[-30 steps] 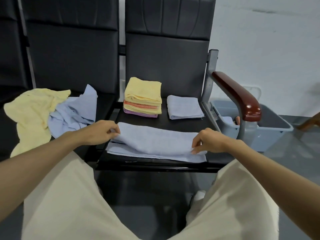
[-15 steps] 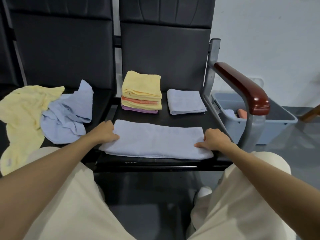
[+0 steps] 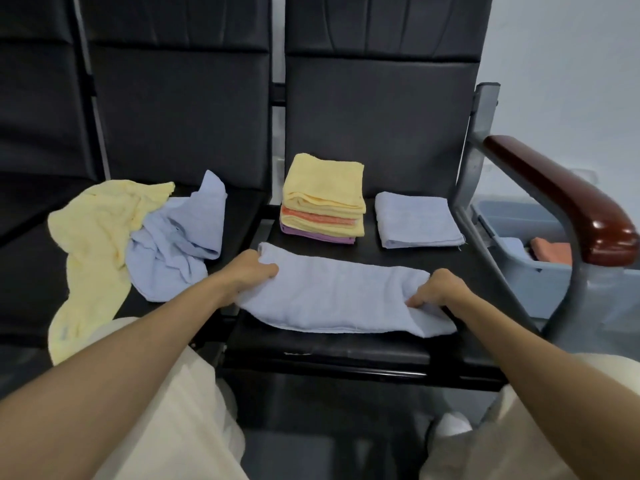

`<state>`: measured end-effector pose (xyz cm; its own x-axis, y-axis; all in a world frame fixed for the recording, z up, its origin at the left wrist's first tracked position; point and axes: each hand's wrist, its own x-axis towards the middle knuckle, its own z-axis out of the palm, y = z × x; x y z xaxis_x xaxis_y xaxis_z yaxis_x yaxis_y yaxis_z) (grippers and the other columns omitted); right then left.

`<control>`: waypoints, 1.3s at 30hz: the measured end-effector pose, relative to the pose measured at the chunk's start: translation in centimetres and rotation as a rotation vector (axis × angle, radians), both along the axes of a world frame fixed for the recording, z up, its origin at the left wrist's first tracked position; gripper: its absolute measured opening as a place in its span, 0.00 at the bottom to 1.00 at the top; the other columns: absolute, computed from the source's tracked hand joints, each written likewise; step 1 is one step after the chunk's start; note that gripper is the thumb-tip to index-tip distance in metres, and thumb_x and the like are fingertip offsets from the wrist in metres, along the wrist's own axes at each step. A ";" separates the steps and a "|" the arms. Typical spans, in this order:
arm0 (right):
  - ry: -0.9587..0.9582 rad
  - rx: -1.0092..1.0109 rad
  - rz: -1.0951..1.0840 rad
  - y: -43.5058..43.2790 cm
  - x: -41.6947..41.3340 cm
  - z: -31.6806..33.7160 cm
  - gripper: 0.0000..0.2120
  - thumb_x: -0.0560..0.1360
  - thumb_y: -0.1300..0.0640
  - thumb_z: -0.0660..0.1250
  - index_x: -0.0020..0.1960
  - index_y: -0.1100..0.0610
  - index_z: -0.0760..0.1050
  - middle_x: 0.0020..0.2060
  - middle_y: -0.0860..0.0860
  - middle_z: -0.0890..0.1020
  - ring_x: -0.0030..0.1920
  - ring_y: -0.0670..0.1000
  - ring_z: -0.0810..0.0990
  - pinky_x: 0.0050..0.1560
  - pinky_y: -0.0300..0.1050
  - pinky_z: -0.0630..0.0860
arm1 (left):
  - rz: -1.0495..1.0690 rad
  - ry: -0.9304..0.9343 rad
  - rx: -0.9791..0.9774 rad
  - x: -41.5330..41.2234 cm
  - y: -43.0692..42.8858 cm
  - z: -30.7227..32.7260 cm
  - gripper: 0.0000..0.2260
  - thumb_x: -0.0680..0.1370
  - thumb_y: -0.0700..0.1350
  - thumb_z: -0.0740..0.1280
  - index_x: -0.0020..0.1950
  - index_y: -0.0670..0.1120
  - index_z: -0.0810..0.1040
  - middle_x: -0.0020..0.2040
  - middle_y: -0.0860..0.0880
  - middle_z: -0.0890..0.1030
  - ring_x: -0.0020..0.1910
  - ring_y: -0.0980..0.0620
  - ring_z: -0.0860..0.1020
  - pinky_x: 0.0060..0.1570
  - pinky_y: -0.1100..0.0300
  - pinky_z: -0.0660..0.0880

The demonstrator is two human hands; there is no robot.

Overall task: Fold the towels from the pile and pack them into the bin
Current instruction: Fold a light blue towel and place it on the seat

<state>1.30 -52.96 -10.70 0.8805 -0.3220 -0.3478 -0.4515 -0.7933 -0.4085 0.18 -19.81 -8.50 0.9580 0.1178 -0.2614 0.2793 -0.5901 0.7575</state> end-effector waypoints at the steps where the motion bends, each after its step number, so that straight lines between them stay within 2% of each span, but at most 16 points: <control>1: -0.005 0.041 -0.003 -0.2 0.1 0.1 0.31 0.65 0.52 0.78 0.62 0.65 0.73 0.56 0.57 0.78 0.56 0.58 0.78 0.54 0.48 0.75 | 0.027 0.016 -0.099 0.1 -0.1 0.5 0.10 0.76 0.43 0.66 0.54 0.39 0.73 0.45 0.45 0.77 0.41 0.50 0.76 0.35 0.59 0.69; 3: -0.027 0.143 -0.027 -0.8 0.2 0.0 0.30 0.67 0.55 0.77 0.64 0.66 0.72 0.58 0.58 0.77 0.56 0.57 0.77 0.51 0.47 0.73 | 0.061 0.031 -0.221 0.4 -0.7 1.4 0.15 0.76 0.44 0.67 0.59 0.38 0.74 0.51 0.42 0.80 0.46 0.48 0.79 0.37 0.59 0.73; 5: -0.070 0.291 -0.086 -1.8 0.1 0.0 0.31 0.69 0.57 0.76 0.66 0.67 0.69 0.60 0.59 0.76 0.55 0.57 0.75 0.48 0.46 0.71 | 0.054 0.004 -0.270 0.4 -2.1 2.5 0.13 0.77 0.43 0.68 0.59 0.39 0.74 0.51 0.42 0.80 0.45 0.49 0.79 0.37 0.60 0.74; 9: -0.117 0.565 -0.195 -3.8 0.0 0.2 0.17 0.71 0.61 0.74 0.53 0.64 0.69 0.40 0.56 0.76 0.36 0.53 0.75 0.32 0.45 0.69 | 0.025 -0.094 -0.334 0.7 -6.6 3.7 0.13 0.79 0.46 0.67 0.58 0.39 0.75 0.47 0.43 0.79 0.42 0.50 0.78 0.38 0.59 0.75; 12: -0.114 0.684 -0.225 -4.3 -0.2 0.5 0.09 0.73 0.64 0.71 0.49 0.65 0.72 0.37 0.57 0.77 0.34 0.53 0.77 0.32 0.46 0.73 | 0.062 -0.136 -0.364 1.2 -10.7 3.7 0.15 0.81 0.49 0.63 0.62 0.40 0.73 0.48 0.45 0.78 0.45 0.48 0.78 0.40 0.57 0.75; 14: -0.113 0.704 -0.225 -4.4 -0.2 0.4 0.10 0.73 0.65 0.71 0.52 0.66 0.74 0.38 0.57 0.79 0.35 0.54 0.78 0.31 0.45 0.75 | 0.067 -0.157 -0.341 1.1 -13.5 3.8 0.11 0.82 0.47 0.59 0.60 0.43 0.73 0.49 0.45 0.78 0.46 0.47 0.77 0.45 0.56 0.73; 16: -0.126 0.717 -0.240 -4.6 -0.2 0.1 0.11 0.73 0.65 0.70 0.53 0.67 0.74 0.39 0.58 0.80 0.36 0.54 0.79 0.30 0.44 0.75 | 0.024 -0.173 -0.286 1.1 -16.5 3.2 0.12 0.81 0.43 0.56 0.61 0.42 0.74 0.47 0.45 0.77 0.43 0.47 0.75 0.42 0.56 0.70; 20: -0.146 0.767 -0.238 -4.5 -0.1 0.0 0.03 0.74 0.63 0.66 0.45 0.63 0.75 0.31 0.56 0.76 0.29 0.52 0.73 0.30 0.40 0.72 | -0.176 -0.150 -0.028 0.7 -20.8 1.4 0.19 0.82 0.43 0.54 0.73 0.47 0.66 0.62 0.47 0.74 0.54 0.48 0.74 0.47 0.56 0.68; 22: -0.162 0.770 -0.229 -4.8 0.0 0.1 0.04 0.75 0.60 0.65 0.47 0.62 0.74 0.31 0.54 0.75 0.27 0.50 0.72 0.30 0.39 0.70 | -0.225 -0.123 -0.036 0.5 -22.9 0.8 0.19 0.82 0.42 0.54 0.73 0.46 0.66 0.64 0.46 0.74 0.55 0.49 0.74 0.46 0.58 0.67; 24: -0.171 0.800 -0.227 -4.8 0.1 0.5 0.09 0.78 0.56 0.65 0.53 0.61 0.74 0.32 0.53 0.75 0.27 0.49 0.72 0.27 0.37 0.69 | -0.275 -0.057 -0.071 0.2 -24.2 0.1 0.17 0.81 0.40 0.54 0.70 0.45 0.69 0.56 0.45 0.78 0.49 0.48 0.77 0.42 0.58 0.70; 26: -0.148 0.831 -0.216 -5.1 0.0 0.5 0.14 0.80 0.50 0.62 0.53 0.62 0.75 0.33 0.54 0.76 0.30 0.51 0.75 0.29 0.39 0.72 | -0.348 0.087 -0.119 -0.2 -25.2 -0.4 0.11 0.81 0.39 0.54 0.60 0.41 0.71 0.40 0.44 0.78 0.32 0.49 0.77 0.32 0.56 0.74; 27: -0.127 0.821 -0.200 -5.1 0.0 0.4 0.18 0.80 0.48 0.61 0.52 0.63 0.76 0.36 0.56 0.78 0.32 0.53 0.76 0.32 0.41 0.74 | -0.371 0.147 -0.153 -0.4 -25.4 -0.5 0.09 0.81 0.39 0.53 0.57 0.40 0.71 0.37 0.43 0.76 0.27 0.49 0.75 0.30 0.55 0.75; 30: -0.110 0.714 -0.161 -5.2 0.1 -0.1 0.25 0.80 0.42 0.57 0.60 0.64 0.75 0.47 0.58 0.80 0.42 0.57 0.80 0.43 0.50 0.79 | -0.321 0.213 -0.347 -0.8 -24.6 0.3 0.08 0.83 0.39 0.52 0.59 0.43 0.68 0.46 0.40 0.74 0.28 0.47 0.76 0.32 0.52 0.79; 32: -0.124 0.586 -0.125 -4.9 -0.1 -0.2 0.28 0.80 0.41 0.54 0.66 0.63 0.72 0.56 0.59 0.79 0.52 0.60 0.80 0.51 0.53 0.78 | -0.269 0.180 -0.450 -0.7 -23.0 0.9 0.12 0.83 0.38 0.54 0.65 0.47 0.65 0.51 0.39 0.78 0.32 0.45 0.80 0.34 0.50 0.79; 35: -0.153 0.319 -0.040 -3.6 -0.5 0.1 0.32 0.81 0.38 0.49 0.70 0.62 0.67 0.66 0.59 0.73 0.64 0.60 0.73 0.62 0.54 0.72 | -0.178 0.052 -0.403 -0.3 -19.9 1.6 0.14 0.81 0.35 0.56 0.65 0.43 0.71 0.48 0.40 0.81 0.34 0.46 0.81 0.38 0.52 0.79; 39: -0.120 0.027 0.090 -1.3 -0.8 -0.1 0.35 0.79 0.34 0.49 0.70 0.61 0.66 0.64 0.57 0.74 0.63 0.59 0.74 0.55 0.50 0.69 | -0.067 -0.069 -0.363 0.2 -15.9 1.8 0.14 0.80 0.33 0.56 0.60 0.41 0.76 0.44 0.42 0.81 0.34 0.49 0.80 0.35 0.58 0.77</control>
